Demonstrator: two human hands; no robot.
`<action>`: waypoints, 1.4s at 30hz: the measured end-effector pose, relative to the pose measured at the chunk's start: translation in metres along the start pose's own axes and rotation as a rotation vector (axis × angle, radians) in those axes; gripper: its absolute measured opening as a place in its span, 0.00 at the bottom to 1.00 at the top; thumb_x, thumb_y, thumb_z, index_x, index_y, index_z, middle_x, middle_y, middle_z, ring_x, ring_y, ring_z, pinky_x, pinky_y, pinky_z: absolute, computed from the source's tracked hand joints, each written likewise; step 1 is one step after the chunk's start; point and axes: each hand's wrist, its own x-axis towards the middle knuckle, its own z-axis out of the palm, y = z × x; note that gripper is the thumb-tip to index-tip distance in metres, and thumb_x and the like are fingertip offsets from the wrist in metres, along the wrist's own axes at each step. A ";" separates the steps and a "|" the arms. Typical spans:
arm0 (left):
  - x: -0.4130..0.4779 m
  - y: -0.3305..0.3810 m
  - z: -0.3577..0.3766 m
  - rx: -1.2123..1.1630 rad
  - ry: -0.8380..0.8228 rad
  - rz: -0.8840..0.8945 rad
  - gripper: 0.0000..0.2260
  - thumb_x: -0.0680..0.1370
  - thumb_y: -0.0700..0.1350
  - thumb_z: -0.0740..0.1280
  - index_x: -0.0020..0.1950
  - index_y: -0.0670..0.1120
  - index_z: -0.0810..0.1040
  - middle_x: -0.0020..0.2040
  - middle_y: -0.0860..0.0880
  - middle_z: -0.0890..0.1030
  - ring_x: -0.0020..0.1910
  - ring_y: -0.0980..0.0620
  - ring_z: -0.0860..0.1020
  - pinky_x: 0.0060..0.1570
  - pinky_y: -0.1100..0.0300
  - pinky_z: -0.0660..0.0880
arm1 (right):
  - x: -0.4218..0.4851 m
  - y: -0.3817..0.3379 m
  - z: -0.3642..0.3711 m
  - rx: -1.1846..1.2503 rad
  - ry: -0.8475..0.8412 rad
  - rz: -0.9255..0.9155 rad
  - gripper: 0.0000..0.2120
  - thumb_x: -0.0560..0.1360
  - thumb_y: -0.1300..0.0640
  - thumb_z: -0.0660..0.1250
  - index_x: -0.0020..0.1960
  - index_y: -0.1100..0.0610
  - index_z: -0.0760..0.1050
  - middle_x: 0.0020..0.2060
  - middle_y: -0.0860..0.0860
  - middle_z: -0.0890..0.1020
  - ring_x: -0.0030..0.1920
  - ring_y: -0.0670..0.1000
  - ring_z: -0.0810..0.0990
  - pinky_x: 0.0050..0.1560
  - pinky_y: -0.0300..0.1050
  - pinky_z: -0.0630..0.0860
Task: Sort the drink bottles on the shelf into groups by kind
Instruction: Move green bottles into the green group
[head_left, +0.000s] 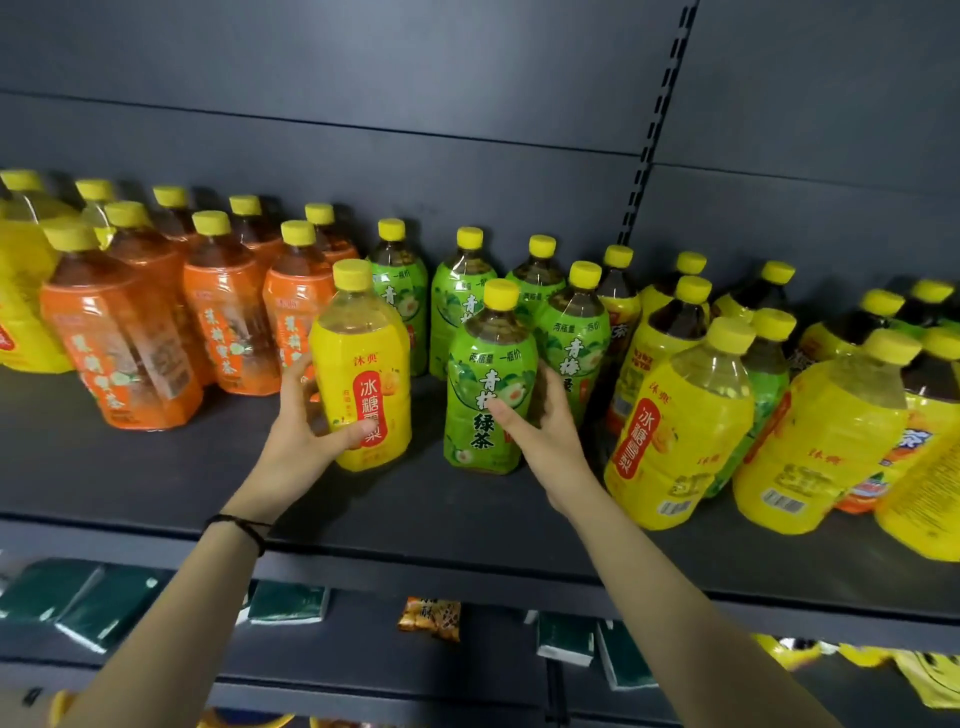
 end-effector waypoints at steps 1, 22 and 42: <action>-0.001 -0.002 -0.007 -0.003 -0.005 0.000 0.42 0.66 0.47 0.76 0.73 0.55 0.55 0.66 0.51 0.71 0.60 0.58 0.74 0.58 0.54 0.74 | 0.001 0.000 0.002 0.010 -0.010 -0.002 0.40 0.65 0.42 0.76 0.72 0.39 0.60 0.68 0.45 0.72 0.68 0.48 0.71 0.66 0.50 0.71; -0.049 0.006 0.056 0.499 0.409 0.416 0.27 0.74 0.46 0.72 0.69 0.41 0.66 0.66 0.41 0.69 0.67 0.45 0.66 0.69 0.57 0.60 | 0.007 -0.006 0.010 0.017 -0.045 -0.020 0.38 0.66 0.41 0.73 0.73 0.46 0.62 0.68 0.46 0.71 0.66 0.46 0.72 0.63 0.44 0.73; 0.027 0.020 0.074 -0.133 0.038 0.021 0.43 0.61 0.53 0.79 0.71 0.56 0.61 0.63 0.58 0.74 0.62 0.62 0.74 0.62 0.55 0.74 | 0.059 -0.002 -0.035 0.097 0.410 -0.059 0.33 0.71 0.44 0.72 0.73 0.47 0.64 0.66 0.49 0.75 0.62 0.48 0.77 0.57 0.45 0.77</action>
